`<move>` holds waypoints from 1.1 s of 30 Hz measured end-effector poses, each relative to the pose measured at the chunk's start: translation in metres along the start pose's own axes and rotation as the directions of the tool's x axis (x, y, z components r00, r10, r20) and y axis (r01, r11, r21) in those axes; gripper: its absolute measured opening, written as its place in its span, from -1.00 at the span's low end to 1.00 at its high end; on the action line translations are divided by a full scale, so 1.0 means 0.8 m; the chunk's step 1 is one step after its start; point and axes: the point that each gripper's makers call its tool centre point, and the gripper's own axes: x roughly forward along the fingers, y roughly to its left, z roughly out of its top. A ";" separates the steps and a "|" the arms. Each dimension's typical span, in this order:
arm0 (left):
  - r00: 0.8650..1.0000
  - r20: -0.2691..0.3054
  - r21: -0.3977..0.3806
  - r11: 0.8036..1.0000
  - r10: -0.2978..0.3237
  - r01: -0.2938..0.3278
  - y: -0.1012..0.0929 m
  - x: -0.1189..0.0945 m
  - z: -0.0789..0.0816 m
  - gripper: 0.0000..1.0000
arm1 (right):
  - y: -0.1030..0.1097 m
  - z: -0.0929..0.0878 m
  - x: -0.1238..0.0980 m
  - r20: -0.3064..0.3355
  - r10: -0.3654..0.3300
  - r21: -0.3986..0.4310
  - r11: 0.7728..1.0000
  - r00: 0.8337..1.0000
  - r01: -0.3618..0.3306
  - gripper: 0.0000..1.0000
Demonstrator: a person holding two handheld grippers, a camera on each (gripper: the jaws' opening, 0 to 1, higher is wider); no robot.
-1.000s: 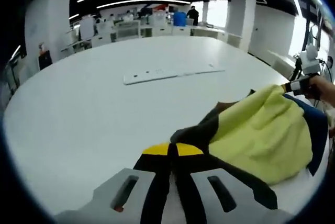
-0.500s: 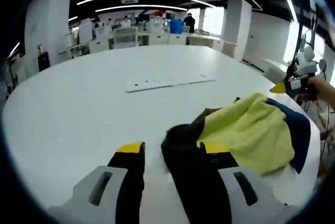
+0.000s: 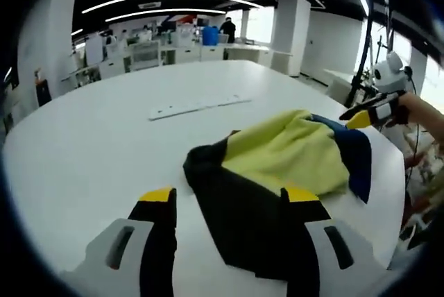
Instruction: Fold the garment on the visible template until the final outline fits inside the template.
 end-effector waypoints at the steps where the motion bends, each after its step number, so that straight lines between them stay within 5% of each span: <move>1: 1.000 -0.005 -0.002 1.000 -0.003 0.003 -0.003 -0.004 -0.004 0.15 | 0.004 -0.004 -0.002 -0.002 0.004 -0.001 1.000 1.000 -0.004 0.10; 17: 0.999 -0.045 0.010 1.000 -0.018 0.019 -0.036 -0.044 -0.064 0.01 | 0.067 -0.078 -0.006 -0.052 0.022 -0.041 0.999 0.998 -0.024 -0.13; 25: 0.997 -0.080 -0.020 1.000 -0.011 0.009 -0.044 -0.052 -0.097 -0.15 | 0.073 -0.105 -0.002 -0.052 -0.030 -0.075 0.997 0.998 0.026 -0.31; 33: 0.997 -0.082 -0.075 0.997 -0.009 0.003 -0.060 -0.042 -0.107 -0.33 | 0.078 -0.128 0.005 -0.034 -0.065 -0.060 0.996 0.997 0.063 -0.61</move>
